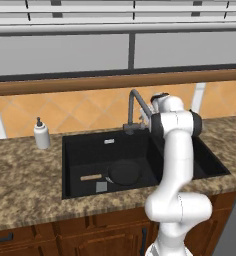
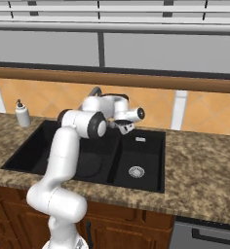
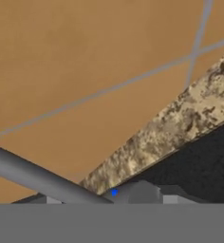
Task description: Pick the pan and sponge and place them into the sink. Then turn on the water.
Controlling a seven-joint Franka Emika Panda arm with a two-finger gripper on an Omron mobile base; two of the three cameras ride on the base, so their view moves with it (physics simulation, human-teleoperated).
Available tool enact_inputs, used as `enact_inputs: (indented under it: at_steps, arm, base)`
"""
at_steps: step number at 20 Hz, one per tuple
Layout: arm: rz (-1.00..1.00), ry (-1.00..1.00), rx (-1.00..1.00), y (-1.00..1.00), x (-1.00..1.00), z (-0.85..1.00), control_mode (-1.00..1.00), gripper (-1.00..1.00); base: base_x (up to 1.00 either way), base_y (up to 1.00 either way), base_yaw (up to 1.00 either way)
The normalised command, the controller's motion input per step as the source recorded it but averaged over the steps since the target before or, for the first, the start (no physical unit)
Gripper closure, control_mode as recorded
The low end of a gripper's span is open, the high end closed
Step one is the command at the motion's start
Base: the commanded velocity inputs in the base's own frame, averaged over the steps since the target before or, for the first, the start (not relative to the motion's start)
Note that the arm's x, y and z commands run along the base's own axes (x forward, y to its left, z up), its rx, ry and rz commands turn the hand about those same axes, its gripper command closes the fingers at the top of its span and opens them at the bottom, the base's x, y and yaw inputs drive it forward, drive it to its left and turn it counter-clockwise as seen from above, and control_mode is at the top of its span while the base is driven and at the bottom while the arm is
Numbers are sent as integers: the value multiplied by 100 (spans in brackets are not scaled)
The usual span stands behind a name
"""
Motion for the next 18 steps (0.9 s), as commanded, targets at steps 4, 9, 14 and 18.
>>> enact_inputs:
  at_steps: [4, 9, 14, 18]
  arm:
    - [-1, 31, 25, -25, 34, -55, -100, 100]
    - [-2, 26, 19, -25, 6, -58, -100, 100]
    - [0, 11, 5, -8, -1, -53, -100, 100]
    - [0, 1, 0, 0, 0, -3, -100, 100]
  base:
    - [0, 0, 0]
    - [0, 0, 0]
    - [0, 0, 0]
    - [0, 0, 0]
